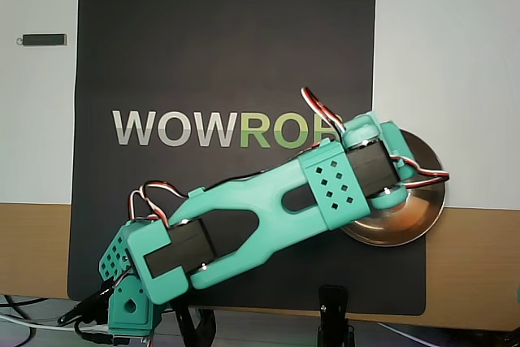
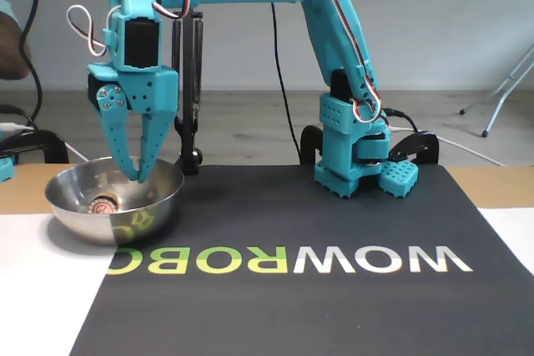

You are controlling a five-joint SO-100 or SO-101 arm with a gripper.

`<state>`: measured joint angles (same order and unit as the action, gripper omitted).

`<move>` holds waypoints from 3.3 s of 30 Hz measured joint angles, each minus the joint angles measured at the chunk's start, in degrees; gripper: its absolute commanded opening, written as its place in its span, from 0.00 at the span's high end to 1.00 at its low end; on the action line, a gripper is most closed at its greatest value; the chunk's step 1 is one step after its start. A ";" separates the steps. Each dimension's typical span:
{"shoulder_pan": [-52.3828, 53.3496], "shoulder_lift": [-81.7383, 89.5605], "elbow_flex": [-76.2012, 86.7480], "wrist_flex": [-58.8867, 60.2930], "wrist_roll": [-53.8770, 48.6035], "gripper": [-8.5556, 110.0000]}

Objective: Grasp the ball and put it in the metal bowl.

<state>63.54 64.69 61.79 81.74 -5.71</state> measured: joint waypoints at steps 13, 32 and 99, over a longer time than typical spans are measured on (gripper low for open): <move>-7.38 3.08 0.00 6.24 0.26 0.93; -30.67 18.37 14.41 4.57 4.75 0.93; -63.63 127.44 115.22 -54.84 10.81 0.93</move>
<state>-0.09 192.13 177.01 26.89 5.10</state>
